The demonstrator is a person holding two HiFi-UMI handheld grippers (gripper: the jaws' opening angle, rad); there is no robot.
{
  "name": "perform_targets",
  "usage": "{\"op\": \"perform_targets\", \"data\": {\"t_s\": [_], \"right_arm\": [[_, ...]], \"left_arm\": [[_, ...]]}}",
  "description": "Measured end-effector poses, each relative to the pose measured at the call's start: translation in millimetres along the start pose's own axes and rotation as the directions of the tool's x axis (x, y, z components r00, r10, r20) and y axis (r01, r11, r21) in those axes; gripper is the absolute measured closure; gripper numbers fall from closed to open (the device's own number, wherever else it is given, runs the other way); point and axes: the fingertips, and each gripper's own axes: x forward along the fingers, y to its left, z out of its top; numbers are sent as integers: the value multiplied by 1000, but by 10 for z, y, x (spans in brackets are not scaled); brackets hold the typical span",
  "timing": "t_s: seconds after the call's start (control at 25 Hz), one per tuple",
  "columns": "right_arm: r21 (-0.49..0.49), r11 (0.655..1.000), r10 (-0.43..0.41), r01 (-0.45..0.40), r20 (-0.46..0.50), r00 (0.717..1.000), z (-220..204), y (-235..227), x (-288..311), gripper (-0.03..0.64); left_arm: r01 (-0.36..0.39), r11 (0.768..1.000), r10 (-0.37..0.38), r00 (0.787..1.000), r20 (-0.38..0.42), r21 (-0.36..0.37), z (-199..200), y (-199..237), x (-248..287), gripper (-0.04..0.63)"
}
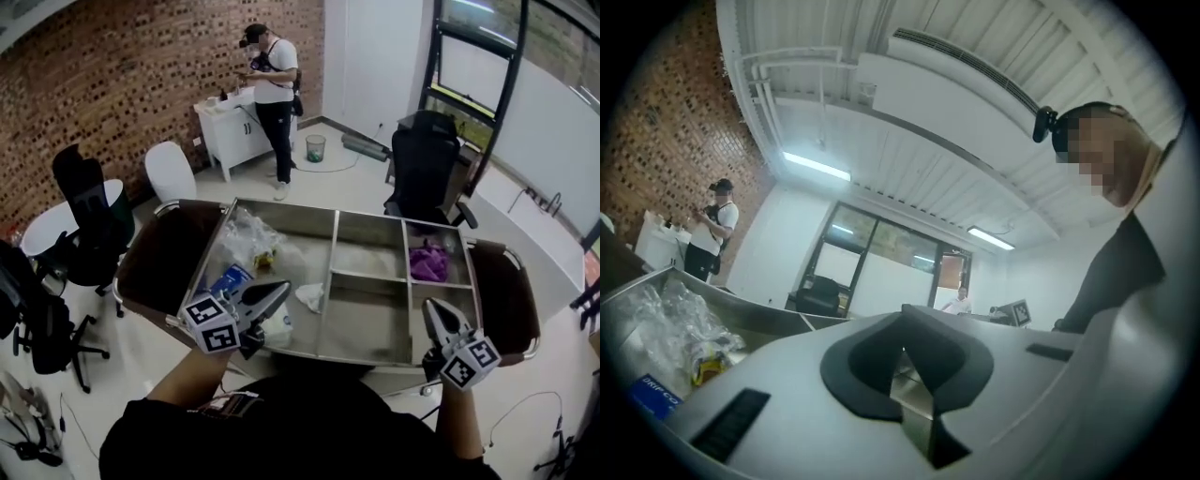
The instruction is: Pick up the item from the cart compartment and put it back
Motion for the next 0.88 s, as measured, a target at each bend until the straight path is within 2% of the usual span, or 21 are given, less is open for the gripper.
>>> {"op": "perform_targets", "data": {"t_s": [0.2, 0.36, 0.88], "right_arm": [[-19, 1000, 6, -7, -21, 1000, -39, 107, 163, 627], [-53, 999, -7, 5, -31, 1000, -40, 126, 143, 627], [-60, 998, -25, 23, -35, 999, -7, 52, -37, 627]], "left_arm": [[-7, 999, 8, 1000, 12, -44, -40, 111, -101, 603], [23, 999, -22, 999, 27, -37, 1, 32, -69, 603], [53, 997, -53, 998, 17, -47, -57, -30, 85, 603]]}}
